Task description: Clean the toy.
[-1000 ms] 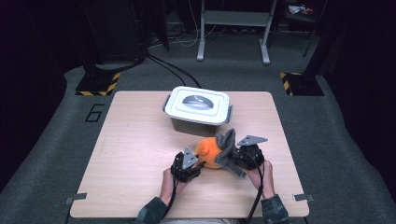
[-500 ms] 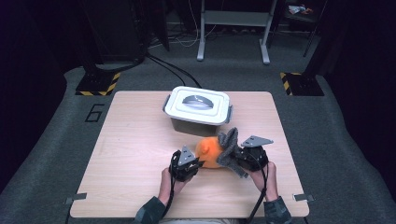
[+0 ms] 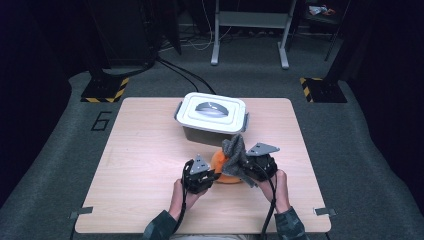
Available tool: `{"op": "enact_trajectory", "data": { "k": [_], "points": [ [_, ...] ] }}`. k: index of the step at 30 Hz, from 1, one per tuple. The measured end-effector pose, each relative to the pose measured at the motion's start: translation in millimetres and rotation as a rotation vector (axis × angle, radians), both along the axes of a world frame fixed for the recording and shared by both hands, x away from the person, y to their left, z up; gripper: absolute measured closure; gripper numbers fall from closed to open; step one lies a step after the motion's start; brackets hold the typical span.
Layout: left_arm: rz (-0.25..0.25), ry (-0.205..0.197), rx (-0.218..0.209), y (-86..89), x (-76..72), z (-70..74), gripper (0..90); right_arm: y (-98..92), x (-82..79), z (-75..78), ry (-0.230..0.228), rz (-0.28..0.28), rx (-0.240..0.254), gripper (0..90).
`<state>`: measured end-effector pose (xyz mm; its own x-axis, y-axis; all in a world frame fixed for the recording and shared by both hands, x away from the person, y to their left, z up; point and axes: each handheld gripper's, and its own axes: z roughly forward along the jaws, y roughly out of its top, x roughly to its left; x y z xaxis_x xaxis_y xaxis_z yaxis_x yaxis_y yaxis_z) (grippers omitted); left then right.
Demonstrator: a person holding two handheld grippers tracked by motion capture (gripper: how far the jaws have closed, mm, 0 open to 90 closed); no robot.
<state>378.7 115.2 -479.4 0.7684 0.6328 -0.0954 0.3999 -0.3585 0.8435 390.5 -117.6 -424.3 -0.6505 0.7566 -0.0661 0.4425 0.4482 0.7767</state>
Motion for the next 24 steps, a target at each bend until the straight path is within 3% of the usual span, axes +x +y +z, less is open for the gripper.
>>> {"op": "enact_trajectory", "data": {
  "k": [5,16,17,20,24],
  "points": [
    [0.012,0.009,-0.012,0.5,2.5,-1.4,79.8,-9.0,4.5,-8.7,0.025,-0.024,-0.019,72.5],
    [0.016,0.019,-0.022,1.7,5.1,-3.3,79.4,-36.0,13.0,-43.2,0.119,-0.109,-0.033,73.0],
    [0.017,0.016,-0.021,1.9,5.2,-3.4,79.4,-39.9,16.2,-53.6,0.147,-0.125,-0.050,73.0],
    [0.011,0.007,-0.014,1.8,4.8,-2.9,79.4,-44.2,19.6,-64.2,0.176,-0.133,-0.062,73.0],
    [0.007,0.004,-0.011,1.4,4.1,-2.0,79.3,-48.7,17.9,-59.1,0.179,-0.138,-0.043,73.1]
  ]
}}
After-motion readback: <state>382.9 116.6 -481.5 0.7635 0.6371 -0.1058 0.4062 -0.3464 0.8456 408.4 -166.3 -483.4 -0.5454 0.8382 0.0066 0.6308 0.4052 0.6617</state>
